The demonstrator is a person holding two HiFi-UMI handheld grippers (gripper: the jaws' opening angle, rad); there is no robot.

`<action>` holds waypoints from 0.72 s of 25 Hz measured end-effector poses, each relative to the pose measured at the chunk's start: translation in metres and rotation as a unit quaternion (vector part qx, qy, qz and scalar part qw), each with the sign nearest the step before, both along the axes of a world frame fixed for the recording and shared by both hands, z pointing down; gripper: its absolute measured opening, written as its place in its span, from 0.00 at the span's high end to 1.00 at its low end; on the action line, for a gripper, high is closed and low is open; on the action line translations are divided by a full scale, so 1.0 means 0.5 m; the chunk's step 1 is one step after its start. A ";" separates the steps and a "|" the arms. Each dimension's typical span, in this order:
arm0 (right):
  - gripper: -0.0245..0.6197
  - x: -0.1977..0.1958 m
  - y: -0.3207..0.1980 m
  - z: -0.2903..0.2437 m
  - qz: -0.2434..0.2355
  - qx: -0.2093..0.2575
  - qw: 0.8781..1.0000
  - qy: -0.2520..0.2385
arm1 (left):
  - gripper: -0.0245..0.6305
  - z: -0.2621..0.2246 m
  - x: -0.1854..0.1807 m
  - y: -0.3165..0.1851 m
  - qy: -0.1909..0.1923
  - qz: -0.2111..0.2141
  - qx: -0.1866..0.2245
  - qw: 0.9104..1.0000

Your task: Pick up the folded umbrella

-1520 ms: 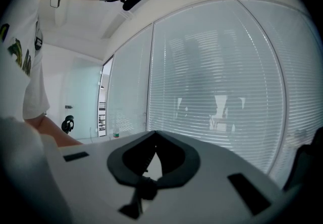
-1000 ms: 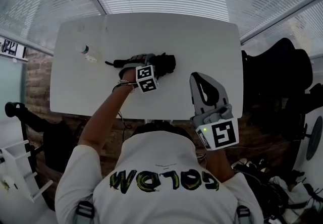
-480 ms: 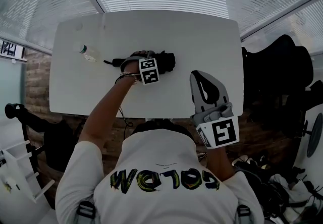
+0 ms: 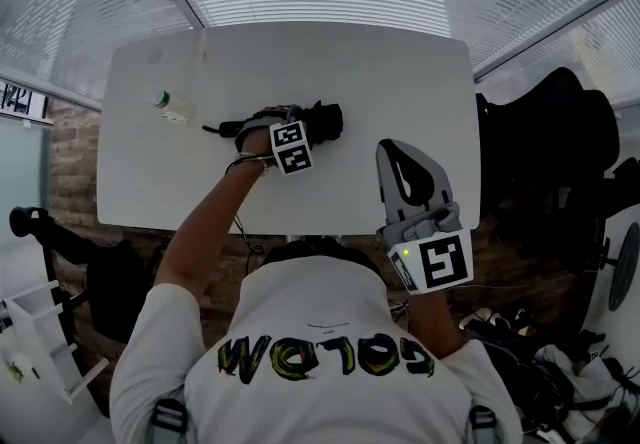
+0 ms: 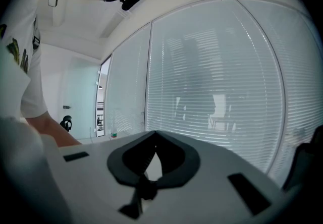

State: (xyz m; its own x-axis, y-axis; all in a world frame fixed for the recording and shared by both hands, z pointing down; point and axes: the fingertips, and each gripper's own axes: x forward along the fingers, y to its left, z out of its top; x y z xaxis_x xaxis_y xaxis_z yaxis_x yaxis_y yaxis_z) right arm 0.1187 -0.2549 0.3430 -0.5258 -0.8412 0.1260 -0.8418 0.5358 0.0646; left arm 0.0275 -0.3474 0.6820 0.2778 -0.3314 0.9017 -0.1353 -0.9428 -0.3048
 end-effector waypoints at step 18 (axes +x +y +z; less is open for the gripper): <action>0.94 -0.006 0.005 -0.023 -0.008 0.016 1.000 0.005 | 0.60 -0.162 -0.022 -0.021 0.138 -0.107 0.043 0.984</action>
State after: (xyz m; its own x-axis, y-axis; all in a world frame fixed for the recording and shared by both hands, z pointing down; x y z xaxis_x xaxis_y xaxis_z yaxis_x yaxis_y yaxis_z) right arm 0.1158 -0.2525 0.3317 -0.5383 -0.8363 0.1039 -0.8323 0.5469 0.0907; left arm 0.0163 -0.3580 0.6008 0.4247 -0.4803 0.7674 -0.4161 -0.8564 -0.3057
